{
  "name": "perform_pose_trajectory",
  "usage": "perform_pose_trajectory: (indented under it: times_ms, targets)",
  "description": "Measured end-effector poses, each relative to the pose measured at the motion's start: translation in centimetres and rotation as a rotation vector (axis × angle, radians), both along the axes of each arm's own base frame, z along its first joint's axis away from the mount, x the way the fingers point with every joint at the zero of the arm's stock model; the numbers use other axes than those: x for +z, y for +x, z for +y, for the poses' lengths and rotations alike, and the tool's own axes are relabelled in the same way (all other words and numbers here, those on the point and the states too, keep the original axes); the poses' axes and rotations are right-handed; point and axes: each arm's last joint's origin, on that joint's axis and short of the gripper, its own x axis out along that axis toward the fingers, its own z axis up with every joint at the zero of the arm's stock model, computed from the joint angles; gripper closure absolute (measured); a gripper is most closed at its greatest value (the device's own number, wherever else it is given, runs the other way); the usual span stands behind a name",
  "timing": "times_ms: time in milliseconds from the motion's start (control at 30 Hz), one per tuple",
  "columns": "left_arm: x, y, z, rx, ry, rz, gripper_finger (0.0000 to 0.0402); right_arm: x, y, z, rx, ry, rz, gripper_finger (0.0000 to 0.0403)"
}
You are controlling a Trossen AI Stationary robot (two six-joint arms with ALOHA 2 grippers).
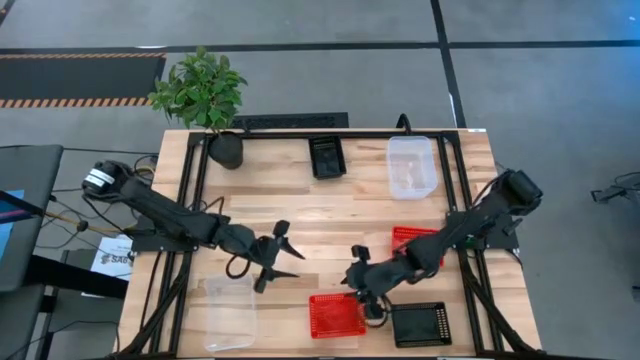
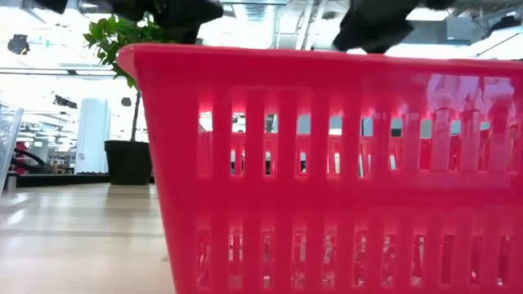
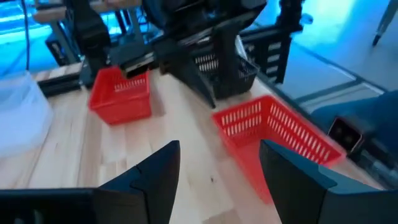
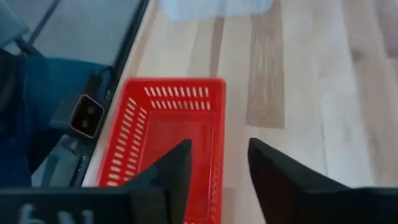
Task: Stack baskets by color
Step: Stack the bottom red bin on top of the top red bin
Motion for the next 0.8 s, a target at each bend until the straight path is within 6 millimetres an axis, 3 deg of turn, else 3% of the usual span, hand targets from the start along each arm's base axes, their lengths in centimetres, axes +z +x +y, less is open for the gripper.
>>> perform_pose_trajectory:
  times_ms: [167, 267, 600, 800]
  targets:
    - [-1.5, -0.1, 0.4, 0.007, 0.014, 0.042, 0.0193, -1.3, 1.7, 0.7, -0.008, -0.024, 0.054, 0.0160]
    - [-1.5, 0.1, 0.6, 0.009, 0.013, 0.039, 0.0193, -2.2, 2.5, 1.1, -0.013, -0.036, 0.079, 0.0146]
    - [-1.9, 0.4, 1.4, 0.007, 0.030, 0.056, 0.0193, -6.1, 4.6, 1.3, -0.036, -0.084, 0.167, 0.0143]
    - [-2.0, 0.4, 1.5, -0.007, 0.028, 0.068, 0.0193, -6.5, 5.1, 1.3, -0.063, -0.062, 0.173, 0.0160]
